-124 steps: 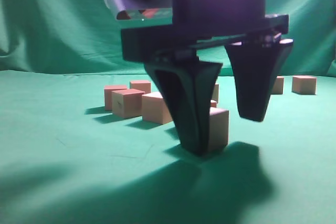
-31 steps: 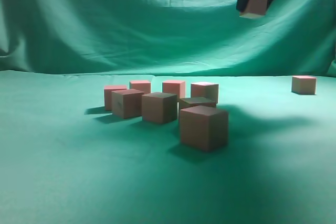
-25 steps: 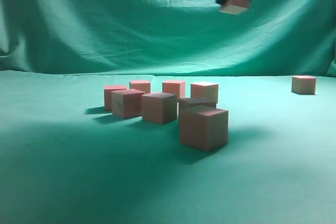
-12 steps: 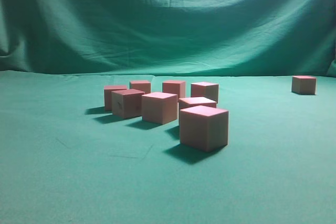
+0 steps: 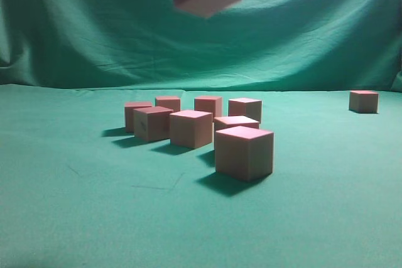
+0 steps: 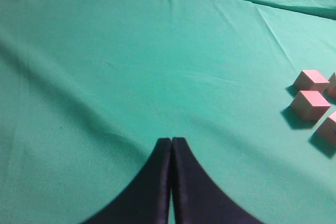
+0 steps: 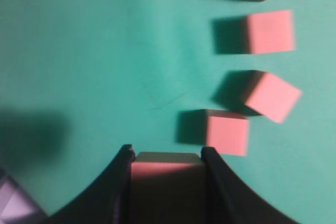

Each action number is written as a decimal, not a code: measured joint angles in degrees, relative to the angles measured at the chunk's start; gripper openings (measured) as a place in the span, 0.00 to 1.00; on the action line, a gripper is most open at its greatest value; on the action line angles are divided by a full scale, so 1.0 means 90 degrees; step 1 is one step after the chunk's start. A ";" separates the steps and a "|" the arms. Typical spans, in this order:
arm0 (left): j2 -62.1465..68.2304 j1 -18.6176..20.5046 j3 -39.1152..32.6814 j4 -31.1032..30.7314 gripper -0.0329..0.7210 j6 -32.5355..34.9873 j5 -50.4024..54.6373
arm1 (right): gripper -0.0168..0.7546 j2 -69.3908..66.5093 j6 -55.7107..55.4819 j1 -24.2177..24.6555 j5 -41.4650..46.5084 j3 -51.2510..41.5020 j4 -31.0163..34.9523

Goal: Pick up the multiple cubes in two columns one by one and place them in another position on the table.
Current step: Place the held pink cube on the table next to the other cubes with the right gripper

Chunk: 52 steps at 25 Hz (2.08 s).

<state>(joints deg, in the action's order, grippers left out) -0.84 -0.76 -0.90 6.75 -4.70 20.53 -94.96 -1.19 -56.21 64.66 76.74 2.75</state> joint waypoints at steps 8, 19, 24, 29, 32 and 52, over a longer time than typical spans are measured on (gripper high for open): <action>0.0000 0.0000 0.0000 0.0000 0.04 0.0000 0.0000 | 0.36 -0.0143 0.1812 -0.0039 -0.1007 -0.0819 0.0770; 0.0000 0.0000 0.0000 0.0000 0.04 0.0000 0.0000 | 0.36 -0.0741 0.2543 -0.0039 -0.1885 -0.0834 0.0888; 0.0000 0.0000 0.0000 0.0000 0.04 0.0000 0.0000 | 0.36 -0.0983 0.2706 -0.0039 -0.2098 -0.0834 0.0888; 0.0000 0.0000 0.0000 0.0000 0.04 0.0000 0.0000 | 0.36 -0.1176 0.2918 -0.0039 -0.2126 -0.0834 0.0888; 0.0000 0.0000 0.0000 0.0000 0.04 0.0000 0.0000 | 0.36 -0.1265 0.3045 -0.0039 -0.2159 -0.0834 0.0888; 0.0000 0.0000 0.0000 0.0000 0.04 0.0000 0.0000 | 0.51 -0.1585 0.3141 -0.0066 -0.2174 -0.0822 0.0700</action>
<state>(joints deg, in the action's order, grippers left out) -0.84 -0.76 -0.90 6.75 -4.70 20.53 -109.23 27.08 -56.80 45.09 69.34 9.05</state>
